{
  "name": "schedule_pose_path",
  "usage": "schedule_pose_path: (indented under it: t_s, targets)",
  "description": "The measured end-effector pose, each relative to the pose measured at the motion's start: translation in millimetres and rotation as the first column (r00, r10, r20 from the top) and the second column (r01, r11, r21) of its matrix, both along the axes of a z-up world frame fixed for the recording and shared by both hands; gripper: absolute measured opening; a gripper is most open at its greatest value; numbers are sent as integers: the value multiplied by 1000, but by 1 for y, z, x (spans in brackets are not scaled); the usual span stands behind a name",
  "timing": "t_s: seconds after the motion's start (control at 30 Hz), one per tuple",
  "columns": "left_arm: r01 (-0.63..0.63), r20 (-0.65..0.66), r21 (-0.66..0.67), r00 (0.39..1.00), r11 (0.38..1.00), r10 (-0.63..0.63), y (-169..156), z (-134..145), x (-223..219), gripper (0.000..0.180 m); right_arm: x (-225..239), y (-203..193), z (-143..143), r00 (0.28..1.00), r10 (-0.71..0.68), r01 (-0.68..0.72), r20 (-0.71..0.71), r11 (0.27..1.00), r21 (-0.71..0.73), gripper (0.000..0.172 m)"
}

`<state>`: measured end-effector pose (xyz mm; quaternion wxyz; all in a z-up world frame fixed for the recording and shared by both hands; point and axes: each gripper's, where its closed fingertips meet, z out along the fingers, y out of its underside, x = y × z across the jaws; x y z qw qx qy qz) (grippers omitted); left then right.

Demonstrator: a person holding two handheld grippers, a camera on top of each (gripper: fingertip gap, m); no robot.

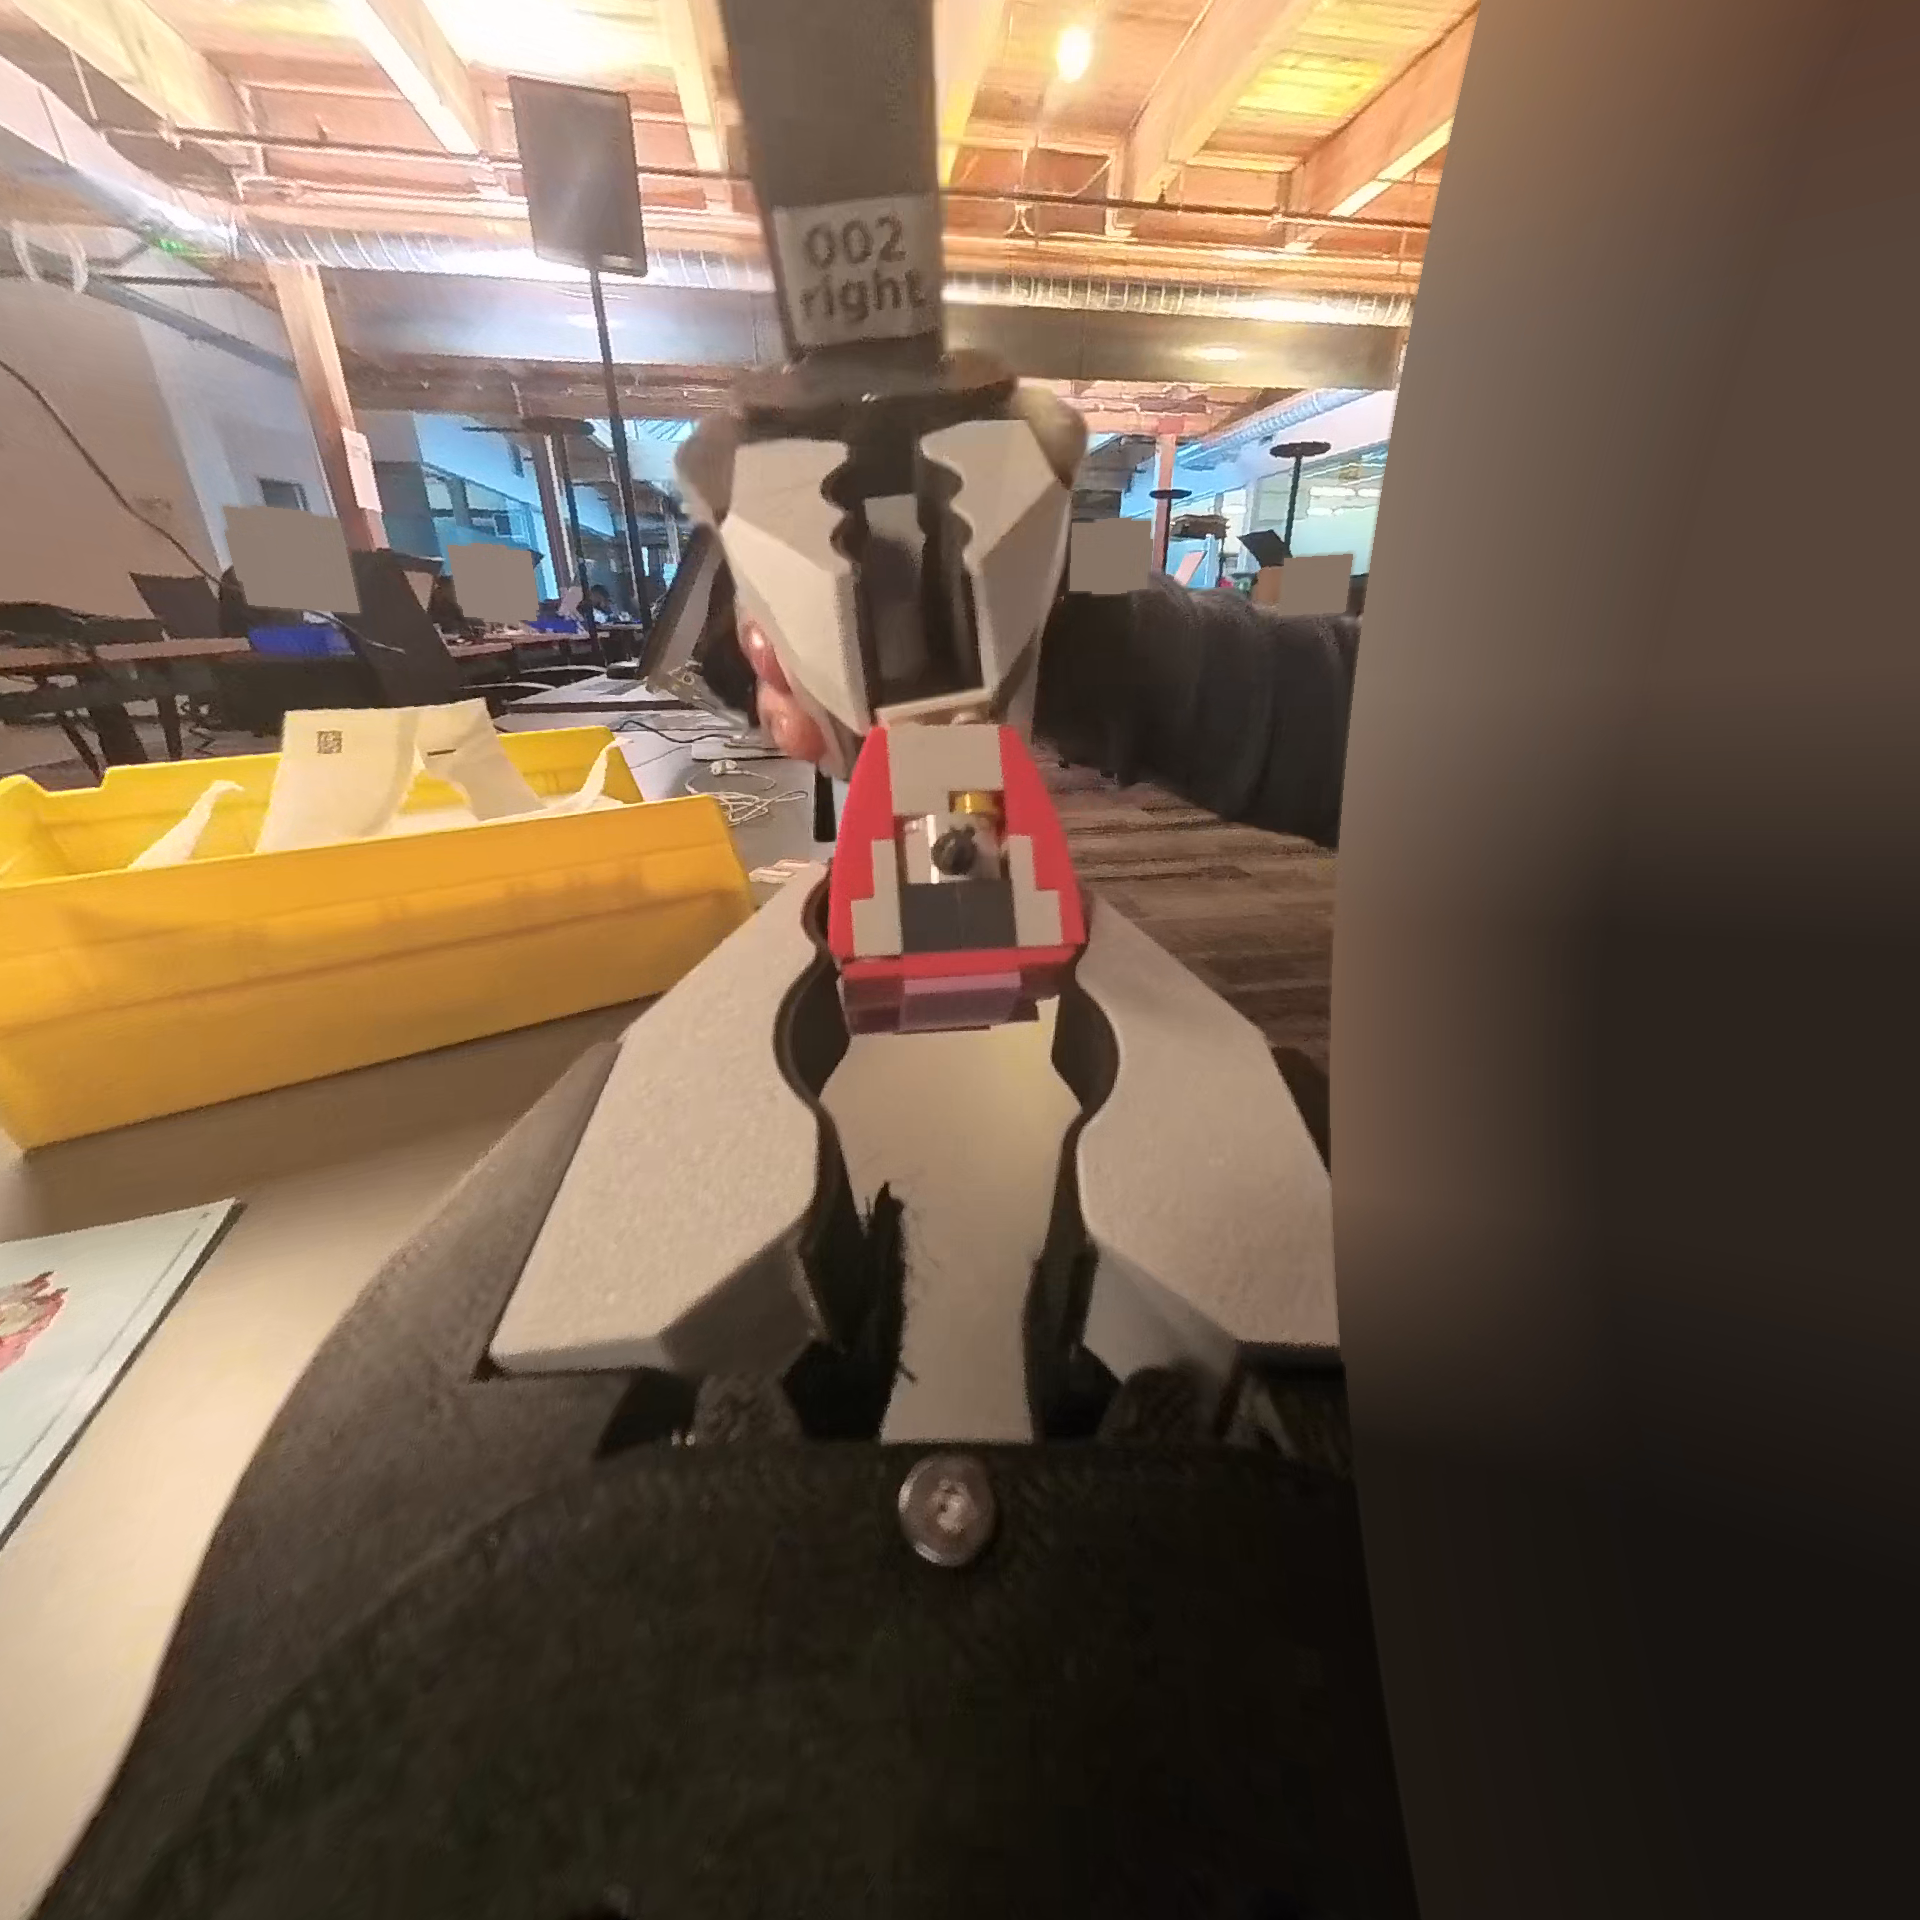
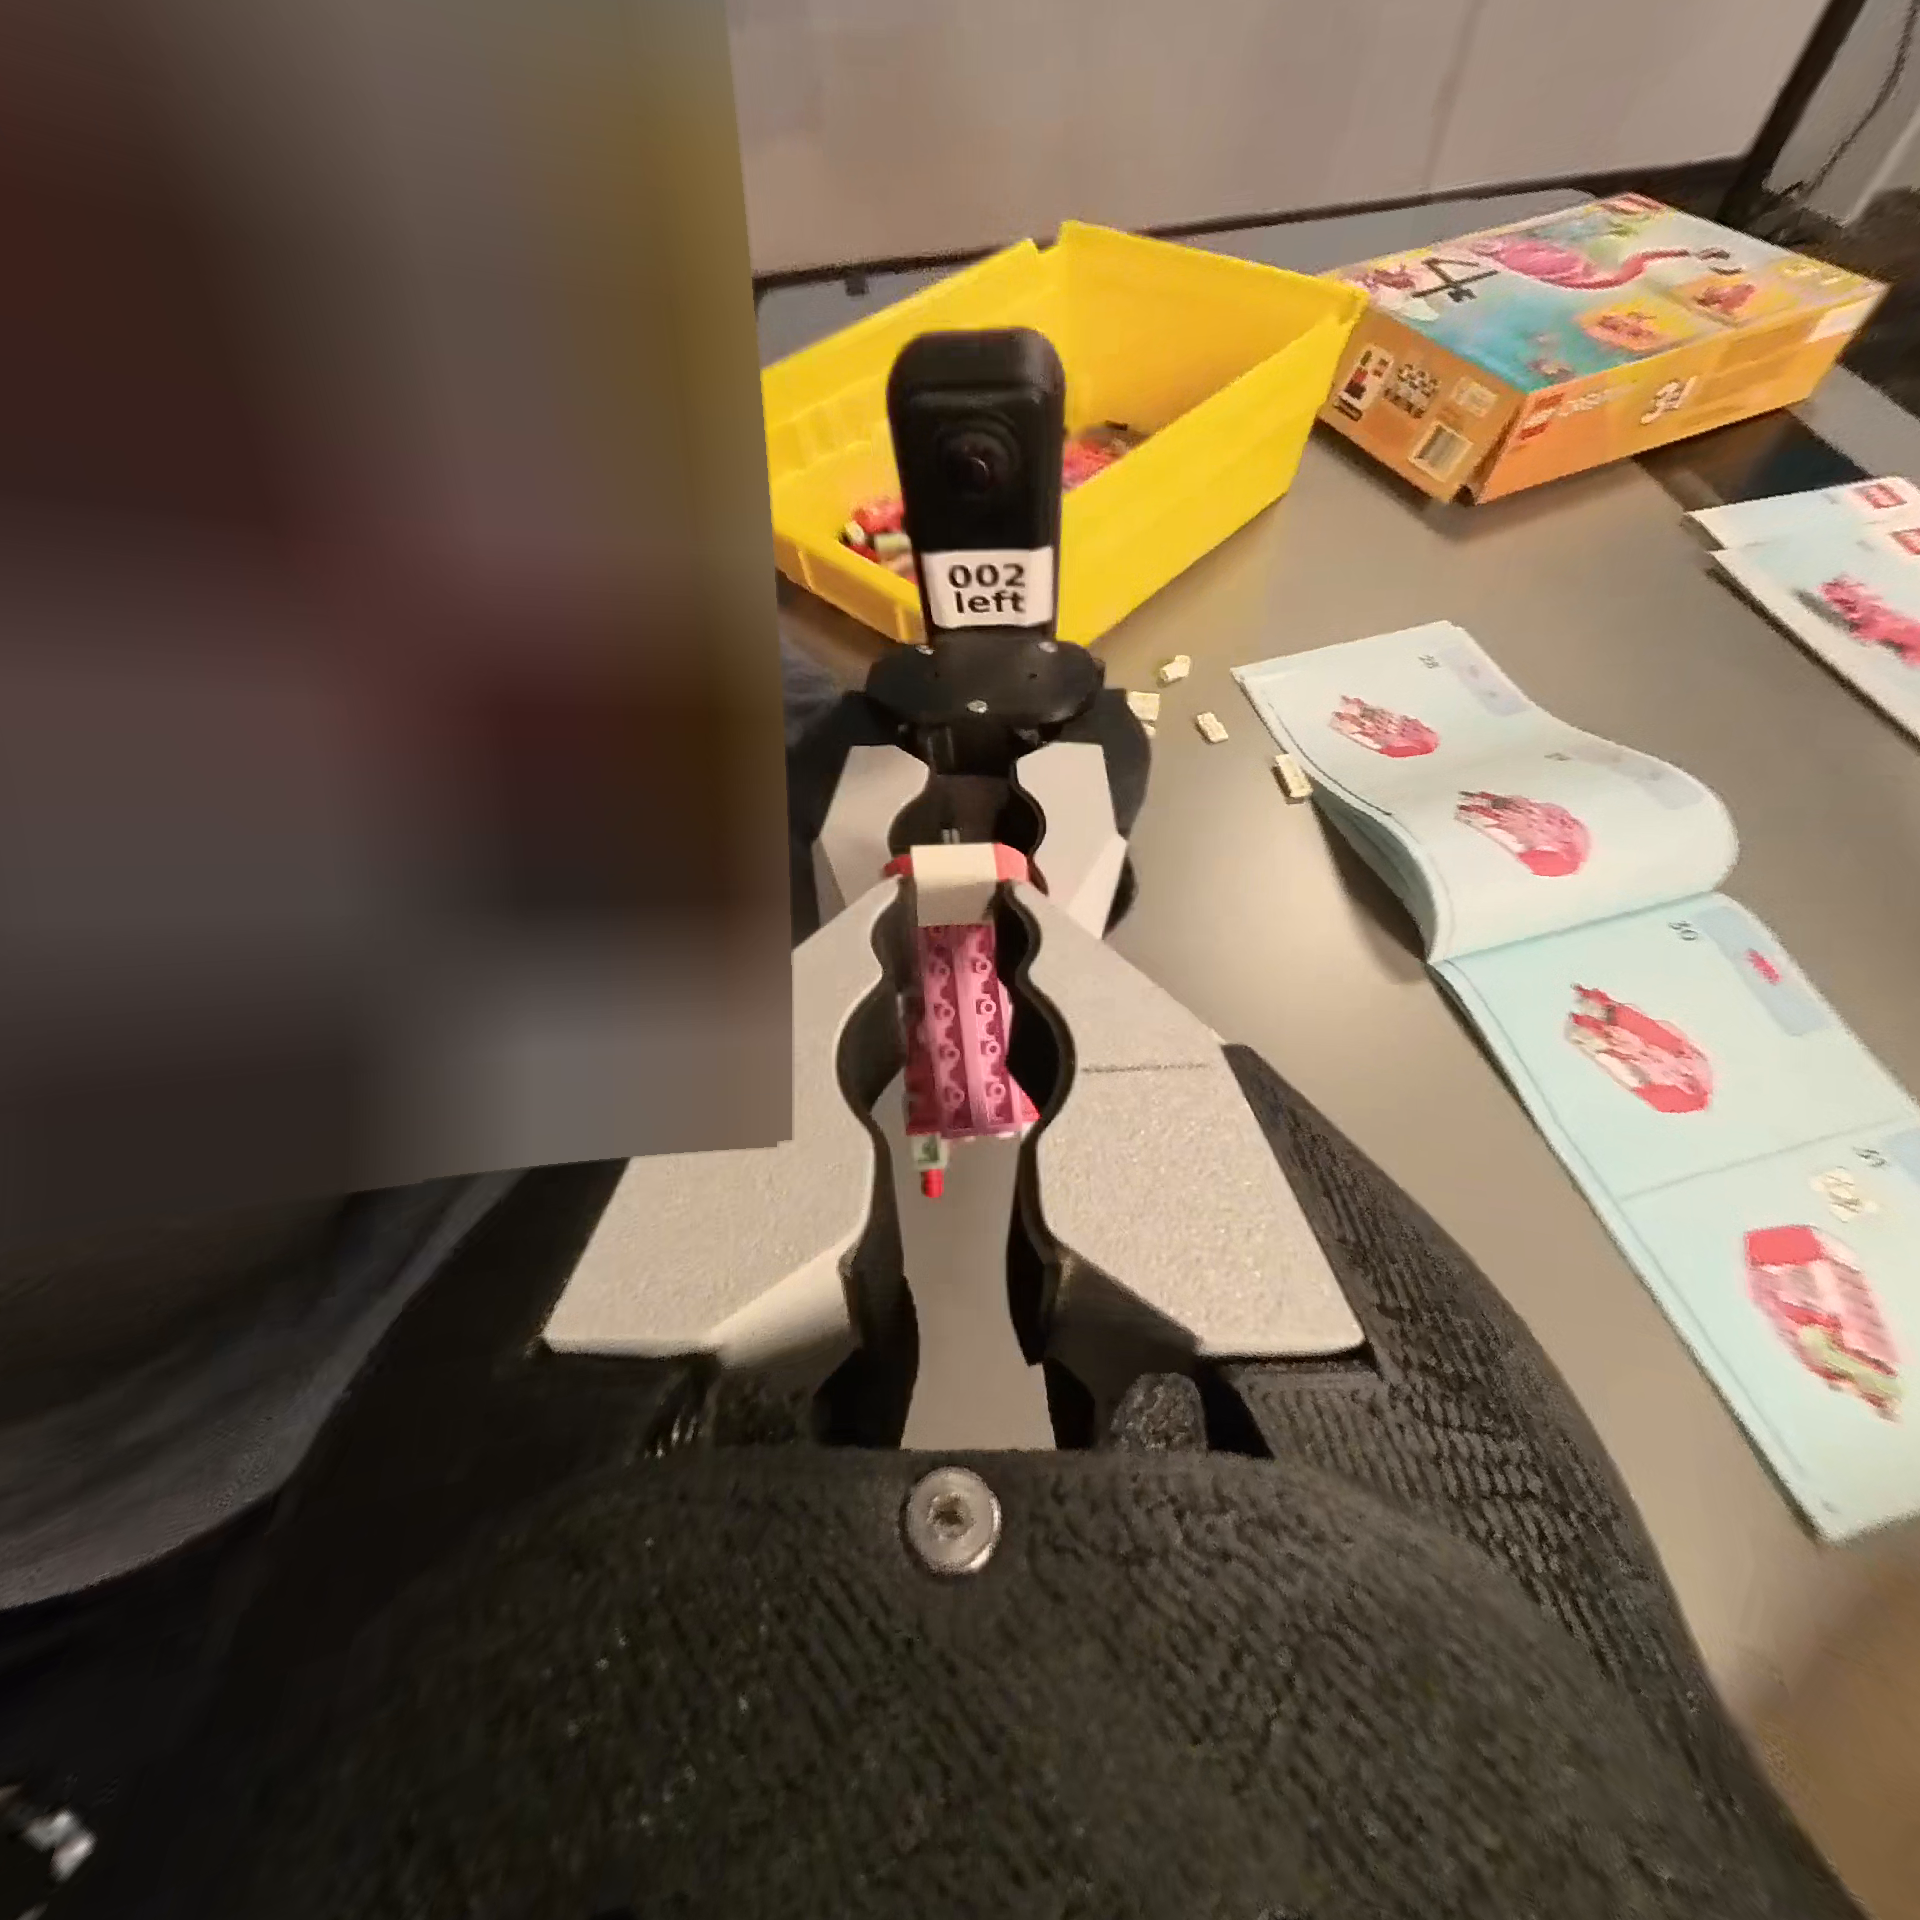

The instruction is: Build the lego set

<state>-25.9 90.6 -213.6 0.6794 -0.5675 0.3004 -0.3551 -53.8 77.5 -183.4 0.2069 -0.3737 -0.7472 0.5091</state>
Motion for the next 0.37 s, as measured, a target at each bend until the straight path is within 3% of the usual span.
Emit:
schedule_pose_path:
  t_s: [0.03, 0.37]
  targets:
    - [-6, 6, -2, 1000, 1000, 6, 1, 0, -1, 36, -1, 0, 0, 1000, -7, 7, -4, 999, 33, 12]
    - [-49, 61, 26, 997, 998, 47, 2, 9, -8, 37, -7, -4, 8, 999, -26, 29, -19, 990, 141, 13]
